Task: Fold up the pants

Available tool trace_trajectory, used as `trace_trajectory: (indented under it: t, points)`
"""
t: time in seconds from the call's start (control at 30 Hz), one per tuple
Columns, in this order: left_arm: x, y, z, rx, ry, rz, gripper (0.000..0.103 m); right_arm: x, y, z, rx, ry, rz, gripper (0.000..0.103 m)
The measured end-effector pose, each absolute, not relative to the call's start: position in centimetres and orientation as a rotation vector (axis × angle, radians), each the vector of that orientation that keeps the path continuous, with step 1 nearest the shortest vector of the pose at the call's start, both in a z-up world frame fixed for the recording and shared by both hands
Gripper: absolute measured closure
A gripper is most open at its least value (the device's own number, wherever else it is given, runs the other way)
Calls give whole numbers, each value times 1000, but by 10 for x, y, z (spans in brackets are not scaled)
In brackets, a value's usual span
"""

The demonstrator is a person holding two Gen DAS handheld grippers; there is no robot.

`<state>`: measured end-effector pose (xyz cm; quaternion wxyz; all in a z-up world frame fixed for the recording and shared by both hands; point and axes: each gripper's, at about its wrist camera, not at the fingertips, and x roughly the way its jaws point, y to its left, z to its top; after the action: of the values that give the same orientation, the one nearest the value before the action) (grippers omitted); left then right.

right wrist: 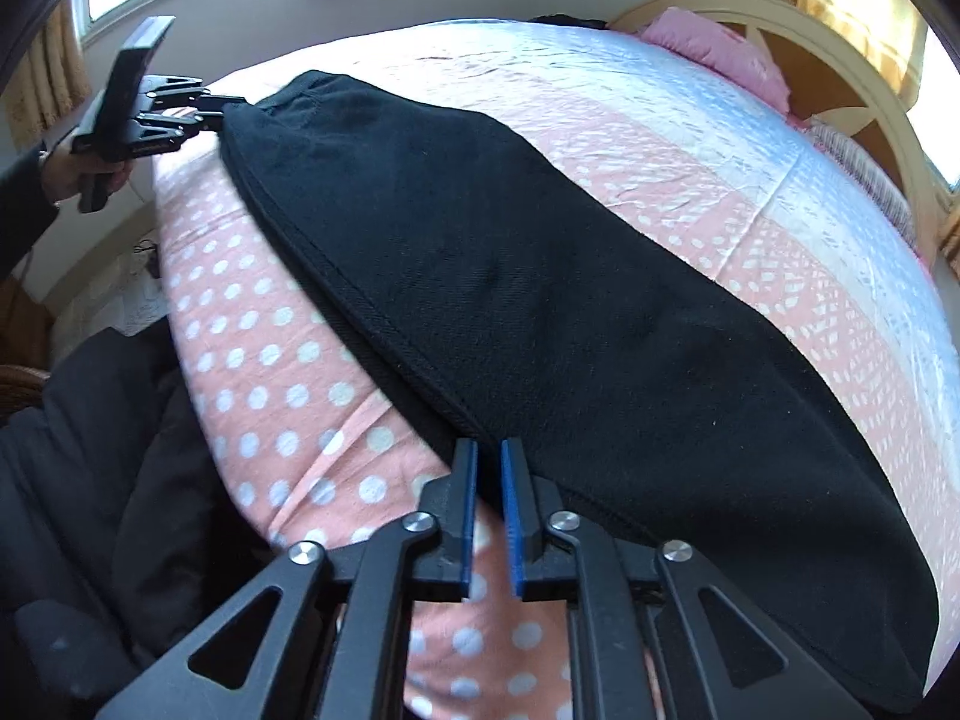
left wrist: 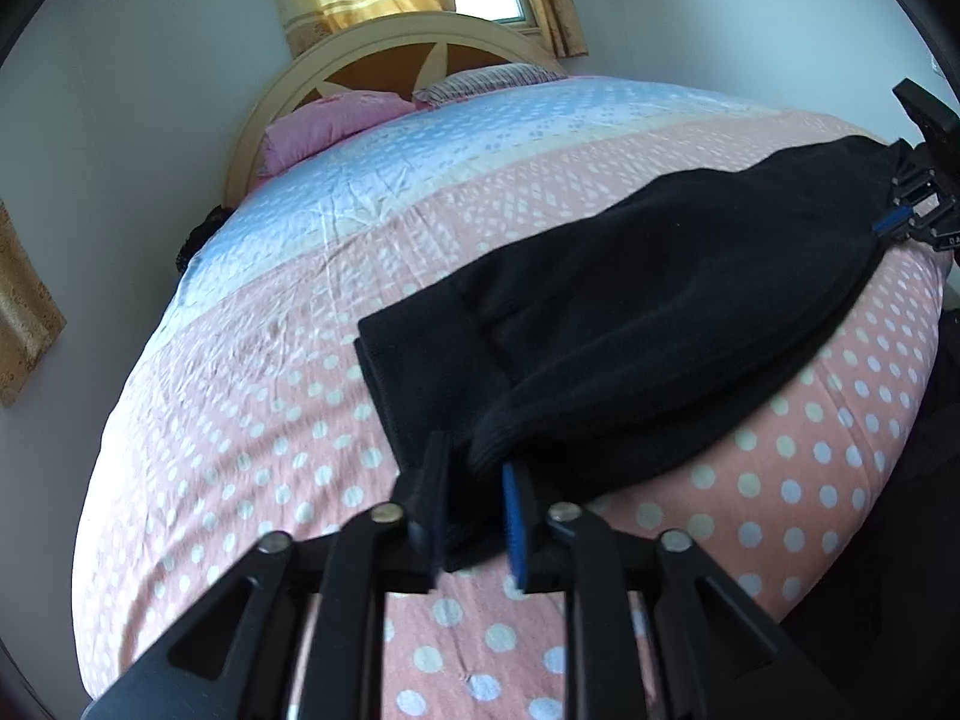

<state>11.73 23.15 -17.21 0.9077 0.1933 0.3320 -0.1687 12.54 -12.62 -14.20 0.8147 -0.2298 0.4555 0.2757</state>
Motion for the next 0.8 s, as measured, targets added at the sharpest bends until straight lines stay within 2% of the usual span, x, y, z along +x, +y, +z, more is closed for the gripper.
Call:
trace_trajectory:
  t: [0.07, 0.1, 0.13, 0.2, 0.33, 0.37, 0.43, 0.47, 0.5, 0.6, 0.8]
  points:
    - [114, 235, -171, 425, 692, -350, 72, 123, -135, -129, -474, 955, 609, 92]
    - [110, 237, -169, 441, 690, -348, 65, 124, -140, -123, -461, 945, 612, 92]
    - [107, 240, -167, 453, 682, -344, 62, 126, -146, -114, -438, 932, 612, 92]
    - [101, 248, -163, 461, 669, -322, 48, 133, -154, -99, -392, 911, 617, 91]
    - [98, 273, -148, 403, 638, -244, 47, 154, -158, -76, -309, 866, 617, 89]
    - [99, 277, -143, 371, 620, -226, 47, 162, -155, -72, -284, 859, 615, 86]
    - [102, 275, -135, 309, 591, -217, 46, 183, -148, -66, -205, 855, 633, 72]
    - [104, 269, -132, 294, 570, -227, 46, 192, -142, -66, -169, 861, 646, 59]
    - [106, 259, -129, 289, 550, -236, 45, 204, -136, -66, -132, 867, 660, 57]
    - [115, 229, -130, 257, 534, -312, 40, 239, -115, -75, -90, 884, 639, 57]
    - [135, 159, -155, 297, 573, -445, 40, 309, -89, -110, 88, 995, 612, 58]
